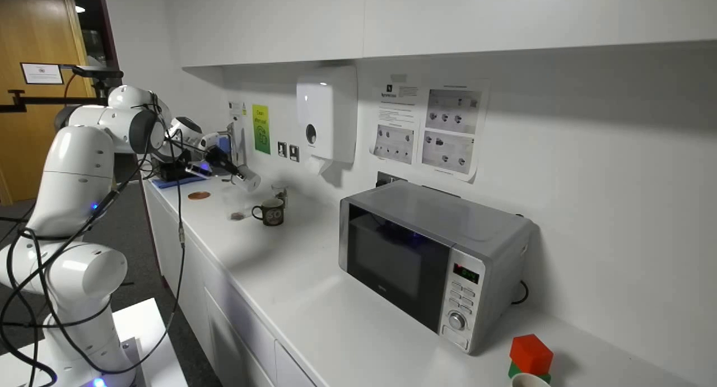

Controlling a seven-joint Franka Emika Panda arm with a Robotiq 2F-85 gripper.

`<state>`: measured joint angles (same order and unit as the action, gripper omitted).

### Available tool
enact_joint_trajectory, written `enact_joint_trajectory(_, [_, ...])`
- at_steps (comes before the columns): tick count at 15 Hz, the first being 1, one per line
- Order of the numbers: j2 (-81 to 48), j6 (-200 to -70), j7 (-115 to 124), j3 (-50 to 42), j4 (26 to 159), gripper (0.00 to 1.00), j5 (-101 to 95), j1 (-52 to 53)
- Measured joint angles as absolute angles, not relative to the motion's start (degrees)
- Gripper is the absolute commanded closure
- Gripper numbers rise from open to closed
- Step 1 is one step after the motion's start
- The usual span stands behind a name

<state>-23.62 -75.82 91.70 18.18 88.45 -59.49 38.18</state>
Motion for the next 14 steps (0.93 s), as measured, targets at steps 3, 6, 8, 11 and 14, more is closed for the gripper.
enact_joint_trajectory(3, [-23.6, -76.5, 90.0, 18.2, 88.4, 0.98, -59.5, 38.2])
enact_joint_trajectory(6, [-23.9, -77.7, 88.4, 18.6, 87.9, 0.98, -59.3, 38.6])
enact_joint_trajectory(8, [-25.1, -75.8, 88.4, 19.2, 84.9, 0.98, -58.7, 41.1])
enact_joint_trajectory(11, [-27.8, -74.1, 88.4, 19.5, 80.1, 0.98, -57.7, 45.8])
enact_joint_trajectory(14, [-30.5, -73.5, 88.4, 18.8, 76.0, 0.98, -57.6, 49.7])
